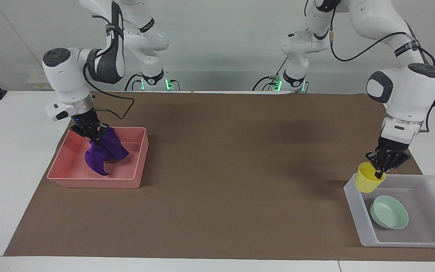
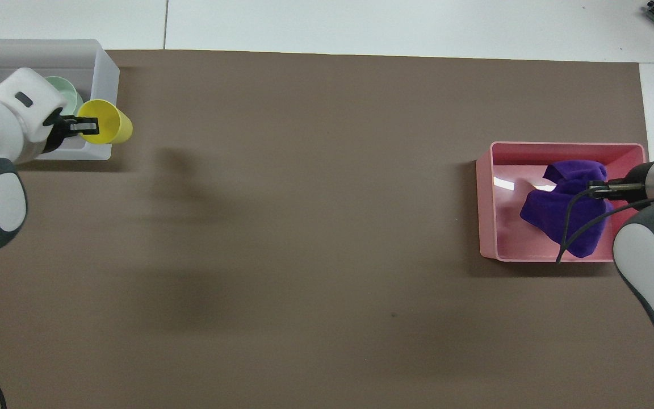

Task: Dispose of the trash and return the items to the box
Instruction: 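Carry the cup into the bin while the right gripper drops the cloth in the tray, then open both grippers and draw them back from the bin and tray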

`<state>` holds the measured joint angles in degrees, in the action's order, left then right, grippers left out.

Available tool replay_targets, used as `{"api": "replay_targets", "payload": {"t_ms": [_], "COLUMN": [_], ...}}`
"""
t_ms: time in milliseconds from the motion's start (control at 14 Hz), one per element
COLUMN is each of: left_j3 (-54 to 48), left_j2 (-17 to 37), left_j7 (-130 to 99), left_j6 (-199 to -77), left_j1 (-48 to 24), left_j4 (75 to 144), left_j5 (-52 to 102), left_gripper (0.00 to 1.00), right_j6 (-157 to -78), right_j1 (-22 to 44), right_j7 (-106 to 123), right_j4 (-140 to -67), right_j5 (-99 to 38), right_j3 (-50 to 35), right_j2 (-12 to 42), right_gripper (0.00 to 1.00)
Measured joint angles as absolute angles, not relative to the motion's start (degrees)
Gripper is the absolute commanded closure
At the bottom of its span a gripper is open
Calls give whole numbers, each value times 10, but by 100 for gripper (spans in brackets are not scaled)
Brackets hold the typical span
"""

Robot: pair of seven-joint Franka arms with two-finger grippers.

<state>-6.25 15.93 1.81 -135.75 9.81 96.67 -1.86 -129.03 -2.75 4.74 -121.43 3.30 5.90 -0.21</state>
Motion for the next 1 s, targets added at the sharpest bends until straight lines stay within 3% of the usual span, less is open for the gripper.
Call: {"api": "replay_targets", "payload": {"t_ms": [143,286,500,571,1000], "left_j3": [-64,-68,-98,-102,-106], "left_j2": [205,260,343,359,395], "left_j7": [26,45,83,93,110], "left_j6": [-1330,-1298,-1271,-1271,-1271], "left_j1": [119,139,180,188,198], "left_j4": [906,833,744,730,726], "left_j5": [-19,-18,-17,-16,-12], "left_gripper": [100,100,100,100,100], "right_j6": [-1311,-1328,-1341,-1342,-1321], "right_j1": [-28,-28,-29,-29,-26], "right_j7": [47,47,46,46,40], "right_j4": [-1225,-1231,-1234,-1234,-1212], "right_j5": [33,33,33,33,32], "right_j3": [59,59,59,59,54], "right_j2": [8,19,37,39,25], "right_gripper": [96,64,8,0,0]}}
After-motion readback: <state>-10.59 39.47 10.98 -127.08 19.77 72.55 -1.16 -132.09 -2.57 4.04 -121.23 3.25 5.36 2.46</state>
